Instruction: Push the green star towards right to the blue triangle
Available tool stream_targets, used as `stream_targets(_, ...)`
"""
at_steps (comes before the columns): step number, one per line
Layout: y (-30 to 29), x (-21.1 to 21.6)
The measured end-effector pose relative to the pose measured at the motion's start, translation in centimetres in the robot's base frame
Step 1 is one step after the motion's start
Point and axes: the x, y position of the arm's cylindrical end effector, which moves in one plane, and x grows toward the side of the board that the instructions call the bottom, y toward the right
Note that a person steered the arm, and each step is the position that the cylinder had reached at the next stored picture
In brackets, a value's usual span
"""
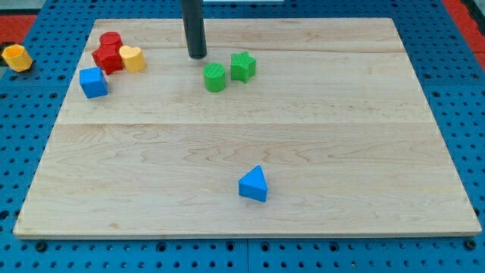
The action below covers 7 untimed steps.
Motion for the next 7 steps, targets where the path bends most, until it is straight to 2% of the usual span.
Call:
stream_targets(1, 3.1, 0.7)
stream_targets(2, 4.1, -2.0)
stream_targets(3, 8.9, -0.3)
stream_targets(4, 9.1, 5.6)
stream_targets(6, 12.6, 3.6)
stream_targets(7, 11.3, 9.9)
